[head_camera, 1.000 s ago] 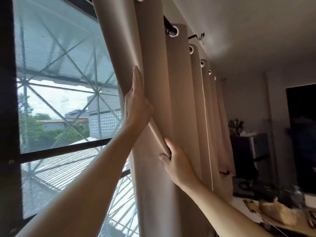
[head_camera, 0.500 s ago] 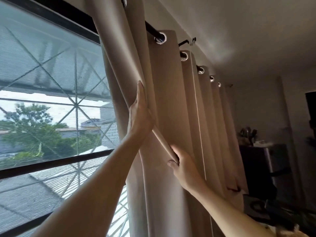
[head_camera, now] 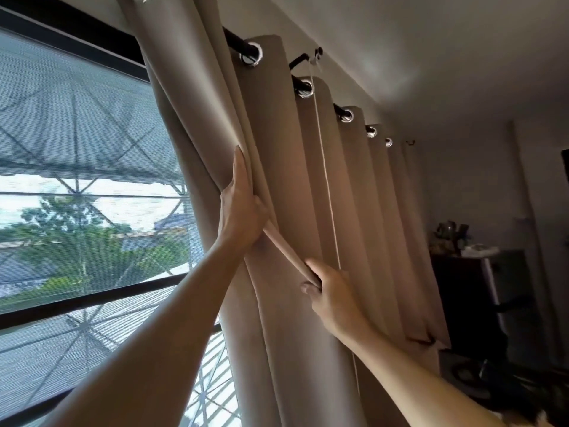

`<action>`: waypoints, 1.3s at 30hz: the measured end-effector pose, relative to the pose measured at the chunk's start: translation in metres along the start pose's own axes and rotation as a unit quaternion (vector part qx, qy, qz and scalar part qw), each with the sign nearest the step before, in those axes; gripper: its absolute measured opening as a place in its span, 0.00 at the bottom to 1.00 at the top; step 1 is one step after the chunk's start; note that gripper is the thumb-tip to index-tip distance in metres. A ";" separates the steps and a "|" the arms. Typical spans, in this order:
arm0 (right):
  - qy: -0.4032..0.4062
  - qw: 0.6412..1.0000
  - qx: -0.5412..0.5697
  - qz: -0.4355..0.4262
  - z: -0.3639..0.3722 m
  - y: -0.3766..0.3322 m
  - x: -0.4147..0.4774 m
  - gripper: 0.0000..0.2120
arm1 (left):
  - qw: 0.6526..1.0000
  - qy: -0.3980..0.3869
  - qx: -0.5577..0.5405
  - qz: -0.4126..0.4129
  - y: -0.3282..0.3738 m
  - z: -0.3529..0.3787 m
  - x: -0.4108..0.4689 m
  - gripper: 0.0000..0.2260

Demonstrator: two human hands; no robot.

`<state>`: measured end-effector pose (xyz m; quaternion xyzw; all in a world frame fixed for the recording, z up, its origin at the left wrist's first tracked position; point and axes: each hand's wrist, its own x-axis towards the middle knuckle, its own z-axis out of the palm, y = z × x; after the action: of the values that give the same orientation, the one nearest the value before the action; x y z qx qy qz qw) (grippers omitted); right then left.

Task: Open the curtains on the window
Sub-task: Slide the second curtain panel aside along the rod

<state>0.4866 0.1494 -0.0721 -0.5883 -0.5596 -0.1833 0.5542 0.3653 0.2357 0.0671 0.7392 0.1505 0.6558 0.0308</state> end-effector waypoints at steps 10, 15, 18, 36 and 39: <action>0.013 0.999 -0.040 0.022 -0.011 0.041 0.021 0.12 | 0.999 -0.015 -0.034 0.006 -0.017 0.065 0.016 0.41; 0.028 0.997 -0.064 0.037 -0.015 0.072 0.038 0.07 | 0.997 -0.033 -0.059 0.036 -0.021 0.098 0.022 0.39; 0.026 0.997 -0.057 0.044 -0.016 0.086 0.043 0.08 | 0.995 -0.043 -0.080 0.035 -0.024 0.115 0.025 0.38; 0.034 0.996 -0.084 -0.001 -0.060 0.205 0.104 0.10 | 0.997 -0.027 -0.071 0.007 -0.040 0.270 0.059 0.26; 0.022 0.997 -0.072 -0.003 -0.069 0.232 0.121 0.08 | 0.998 -0.014 -0.054 0.022 -0.040 0.296 0.066 0.29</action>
<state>0.7517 0.2007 -0.0527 -0.6205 -0.5344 -0.2382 0.5221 0.6544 0.3358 0.0801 0.7484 0.0985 0.6533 0.0581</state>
